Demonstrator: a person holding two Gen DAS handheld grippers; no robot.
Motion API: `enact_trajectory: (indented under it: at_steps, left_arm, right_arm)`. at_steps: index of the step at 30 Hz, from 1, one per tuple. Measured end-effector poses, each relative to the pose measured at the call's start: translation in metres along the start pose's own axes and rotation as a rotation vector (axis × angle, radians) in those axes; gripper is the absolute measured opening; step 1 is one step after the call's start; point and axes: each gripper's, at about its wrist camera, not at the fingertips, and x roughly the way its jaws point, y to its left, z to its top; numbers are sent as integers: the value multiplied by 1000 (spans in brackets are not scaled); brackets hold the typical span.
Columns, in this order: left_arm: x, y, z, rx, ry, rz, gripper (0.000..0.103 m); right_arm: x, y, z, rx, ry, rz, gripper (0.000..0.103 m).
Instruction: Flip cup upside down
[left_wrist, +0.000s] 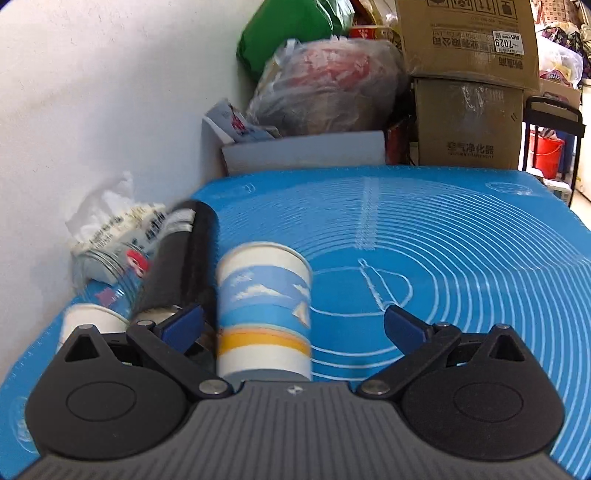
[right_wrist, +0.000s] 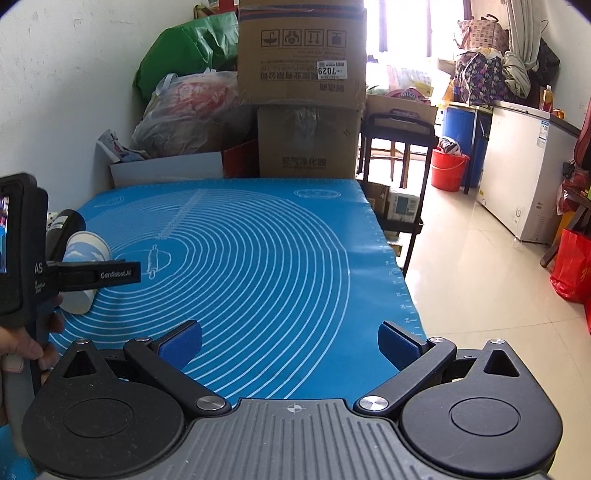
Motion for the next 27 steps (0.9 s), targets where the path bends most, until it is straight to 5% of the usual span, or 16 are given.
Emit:
enact_trajectory:
  at_steps: [7, 10, 17, 27]
  left_arm:
    - [12, 2, 0, -15, 35, -13, 101]
    - [10, 3, 0, -1, 31, 11, 82]
    - [6, 6, -2, 24, 20, 44, 58]
    - [7, 7, -3, 31, 36, 45, 59]
  right_arm:
    - [-3, 3, -1, -17, -6, -7, 103]
    - [-4, 3, -1, -14, -5, -12, 103]
    - [-8, 5, -3, -17, -6, -16, 103]
    - [-16, 5, -2, -21, -16, -26, 103]
